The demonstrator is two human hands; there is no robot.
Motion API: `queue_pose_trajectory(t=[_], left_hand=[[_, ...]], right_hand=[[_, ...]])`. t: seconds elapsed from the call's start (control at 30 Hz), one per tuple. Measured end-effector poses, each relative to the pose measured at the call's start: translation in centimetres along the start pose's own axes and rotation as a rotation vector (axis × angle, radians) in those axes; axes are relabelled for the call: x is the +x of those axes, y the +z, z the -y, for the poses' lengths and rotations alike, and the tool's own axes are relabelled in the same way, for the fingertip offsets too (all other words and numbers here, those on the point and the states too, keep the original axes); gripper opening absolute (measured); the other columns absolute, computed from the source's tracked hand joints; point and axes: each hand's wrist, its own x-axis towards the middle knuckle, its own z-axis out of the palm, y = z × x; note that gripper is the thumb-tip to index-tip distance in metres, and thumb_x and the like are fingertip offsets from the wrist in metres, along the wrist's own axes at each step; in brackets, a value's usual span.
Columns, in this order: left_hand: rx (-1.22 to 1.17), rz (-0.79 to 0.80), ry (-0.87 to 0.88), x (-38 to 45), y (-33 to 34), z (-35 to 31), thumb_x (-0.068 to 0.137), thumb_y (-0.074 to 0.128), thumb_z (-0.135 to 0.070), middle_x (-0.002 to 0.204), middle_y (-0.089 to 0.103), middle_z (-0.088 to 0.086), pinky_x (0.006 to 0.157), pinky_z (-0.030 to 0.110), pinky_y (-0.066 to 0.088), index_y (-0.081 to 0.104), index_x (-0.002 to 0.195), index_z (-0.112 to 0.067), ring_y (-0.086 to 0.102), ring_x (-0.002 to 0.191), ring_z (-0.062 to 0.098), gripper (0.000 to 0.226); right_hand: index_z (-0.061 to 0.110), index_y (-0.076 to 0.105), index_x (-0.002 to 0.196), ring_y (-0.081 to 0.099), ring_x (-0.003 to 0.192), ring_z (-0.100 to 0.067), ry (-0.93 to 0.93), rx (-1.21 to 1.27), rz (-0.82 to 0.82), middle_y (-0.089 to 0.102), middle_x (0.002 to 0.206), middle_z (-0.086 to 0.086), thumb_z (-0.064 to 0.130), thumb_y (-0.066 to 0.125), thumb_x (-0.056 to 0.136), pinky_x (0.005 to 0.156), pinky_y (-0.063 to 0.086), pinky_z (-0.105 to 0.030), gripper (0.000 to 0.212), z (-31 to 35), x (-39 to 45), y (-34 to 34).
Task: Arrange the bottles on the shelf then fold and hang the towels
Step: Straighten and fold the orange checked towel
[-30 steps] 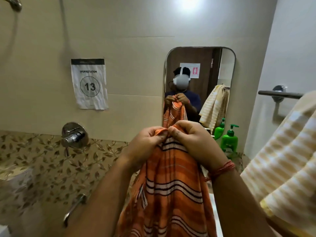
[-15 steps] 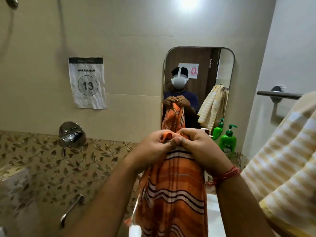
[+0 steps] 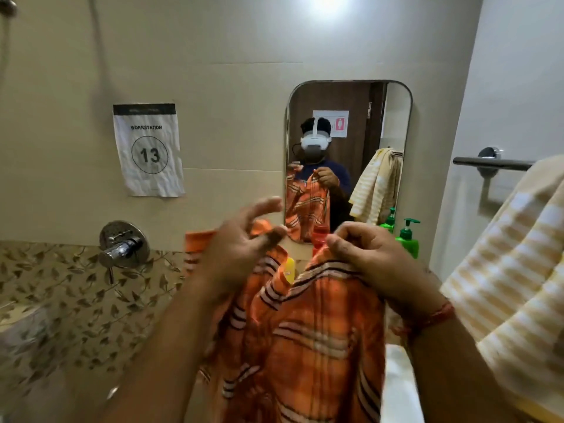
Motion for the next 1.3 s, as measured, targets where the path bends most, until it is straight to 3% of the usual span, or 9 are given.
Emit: queue_pose_trajectory(t=[0.1, 0.2, 0.47, 0.67, 0.77, 0.97, 1.1, 1.23, 1.3], left_hand=[[0.005, 0.326, 0.008, -0.3, 2.5, -0.7, 0.09, 0.068, -0.042, 0.121, 0.071, -0.005, 0.093, 0.03, 0.056, 0.065, 0.123, -0.036, 0.066, 0.113, 0.01, 0.034], [-0.068, 0.278, -0.055, -0.2, 2.3, -0.2, 0.092, 0.071, -0.032, 0.082, 0.073, -0.005, 0.071, 0.032, 0.056, 0.071, 0.087, -0.026, 0.07, 0.078, 0.012, 0.008], [0.119, -0.66, -0.259, 0.7, -3.4, 4.1, 0.095, 0.067, -0.037, 0.074, 0.068, -0.006, 0.07, 0.038, 0.053, 0.064, 0.076, -0.028, 0.067, 0.075, 0.023, 0.021], [-0.011, 0.172, -0.09, -0.7, 1.9, -0.1, 0.094, 0.063, -0.032, 0.122, 0.065, -0.012, 0.076, 0.004, 0.048, 0.059, 0.132, -0.032, 0.061, 0.097, -0.018, 0.038], [-0.164, 0.412, -0.118, -0.9, 3.5, 0.4, 0.099, 0.061, -0.019, 0.12, 0.069, 0.003, 0.092, 0.031, 0.057, 0.064, 0.125, -0.018, 0.067, 0.112, 0.013, 0.026], [-0.275, -0.082, -0.245, -0.8, 1.9, 1.9, 0.1, 0.056, -0.011, 0.047, 0.053, -0.011, 0.042, 0.011, 0.036, 0.06, 0.082, -0.014, 0.047, 0.044, 0.0, 0.019], [-0.097, -0.587, -0.293, 0.1, -1.5, 4.3, 0.098, 0.064, -0.021, 0.068, 0.061, -0.005, 0.045, 0.015, 0.043, 0.065, 0.093, -0.017, 0.054, 0.066, 0.018, 0.006], [-0.143, -0.047, -0.19, -0.6, 1.3, 2.4, 0.09, 0.069, -0.036, 0.116, 0.069, 0.011, 0.073, 0.037, 0.061, 0.059, 0.129, -0.036, 0.069, 0.087, 0.03, 0.041], [-0.119, 0.231, -0.12, -0.5, 3.1, 1.1, 0.088, 0.067, -0.04, 0.135, 0.063, -0.006, 0.09, 0.024, 0.057, 0.051, 0.141, -0.037, 0.064, 0.117, 0.009, 0.056]], right_hand=[[0.007, 0.067, 0.082, 0.063, 0.073, -0.02, -0.05, -0.031, 0.059, 0.069, 0.081, -0.019, 0.027, 0.063, 0.095, 0.072, 0.054, -0.048, 0.024, 0.8, 1.0, 1.9], [0.005, 0.065, 0.083, 0.06, 0.072, -0.019, -0.007, -0.016, 0.065, 0.065, 0.078, -0.018, 0.032, 0.061, 0.096, 0.067, 0.051, -0.048, 0.031, 0.2, 1.0, 1.9], [0.018, 0.068, 0.078, 0.068, 0.072, -0.021, 0.18, 0.017, -0.09, 0.071, 0.077, -0.005, 0.046, 0.07, 0.078, 0.073, 0.057, -0.046, 0.028, -2.7, -1.5, -1.7], [0.02, 0.068, 0.084, 0.068, 0.08, -0.021, 0.016, -0.076, 0.034, 0.07, 0.083, -0.004, 0.037, 0.066, 0.091, 0.075, 0.058, -0.041, 0.018, -0.7, 0.2, 0.7], [0.014, 0.067, 0.082, 0.061, 0.073, -0.012, -0.018, -0.039, 0.07, 0.066, 0.076, 0.0, 0.03, 0.063, 0.095, 0.068, 0.051, -0.031, 0.021, -0.5, 0.8, 1.7], [0.014, 0.068, 0.082, 0.064, 0.074, -0.019, 0.118, -0.005, 0.047, 0.067, 0.076, -0.006, 0.045, 0.064, 0.084, 0.068, 0.053, -0.033, 0.032, -2.3, -1.0, -0.9], [0.013, 0.069, 0.079, 0.068, 0.082, -0.031, 0.151, 0.002, -0.075, 0.07, 0.083, -0.014, 0.043, 0.066, 0.081, 0.077, 0.056, -0.047, 0.029, -3.4, -1.9, -2.9], [0.016, 0.069, 0.08, 0.068, 0.08, -0.026, 0.081, -0.045, -0.006, 0.071, 0.082, -0.009, 0.04, 0.066, 0.087, 0.075, 0.056, -0.044, 0.026, -1.8, -0.8, -1.0], [0.012, 0.069, 0.084, 0.068, 0.083, -0.03, 0.02, -0.085, 0.049, 0.071, 0.086, -0.013, 0.033, 0.065, 0.092, 0.075, 0.056, -0.045, 0.023, -1.0, 0.1, 0.5]])
